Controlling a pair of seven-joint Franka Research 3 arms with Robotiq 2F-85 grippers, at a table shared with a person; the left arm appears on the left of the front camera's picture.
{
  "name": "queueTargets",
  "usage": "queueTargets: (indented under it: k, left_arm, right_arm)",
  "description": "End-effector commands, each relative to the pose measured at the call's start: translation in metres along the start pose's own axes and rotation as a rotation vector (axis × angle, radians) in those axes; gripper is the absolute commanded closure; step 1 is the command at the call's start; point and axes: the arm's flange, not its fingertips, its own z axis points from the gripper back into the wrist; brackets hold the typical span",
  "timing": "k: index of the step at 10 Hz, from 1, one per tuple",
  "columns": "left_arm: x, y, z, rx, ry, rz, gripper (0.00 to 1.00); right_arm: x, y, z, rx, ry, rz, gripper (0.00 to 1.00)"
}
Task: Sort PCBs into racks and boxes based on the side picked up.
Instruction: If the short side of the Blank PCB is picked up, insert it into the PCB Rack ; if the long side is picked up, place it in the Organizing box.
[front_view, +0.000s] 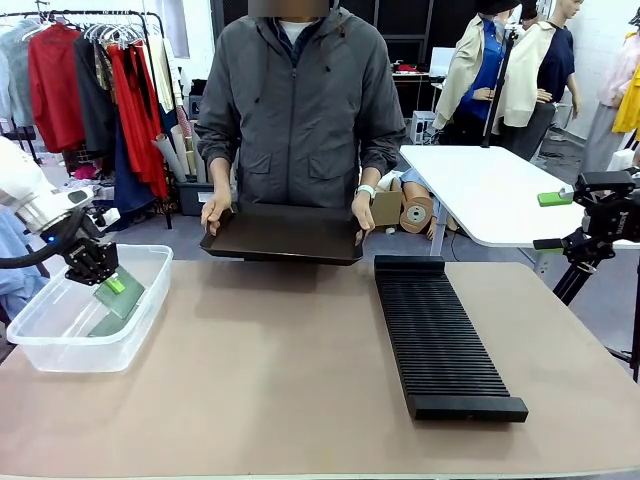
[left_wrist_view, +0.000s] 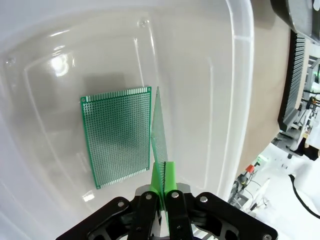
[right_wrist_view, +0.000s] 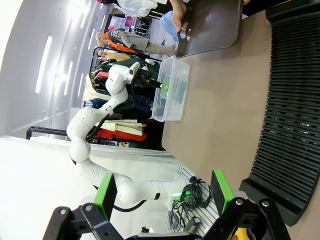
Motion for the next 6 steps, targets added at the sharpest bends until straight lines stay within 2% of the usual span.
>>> queueTargets:
  k: [1, 6]
  left_arm:
    - [0.007, 0.008, 0.000, -0.032, -0.004, -0.010, 1.00]
    - [0.014, 0.018, -0.011, -0.016, -0.003, -0.012, 1.00]
  right_arm:
    - [-0.001, 0.002, -0.001, 0.011, -0.017, 0.004, 0.00]
    - [-0.001, 0.002, -0.001, 0.011, -0.017, 0.004, 0.00]
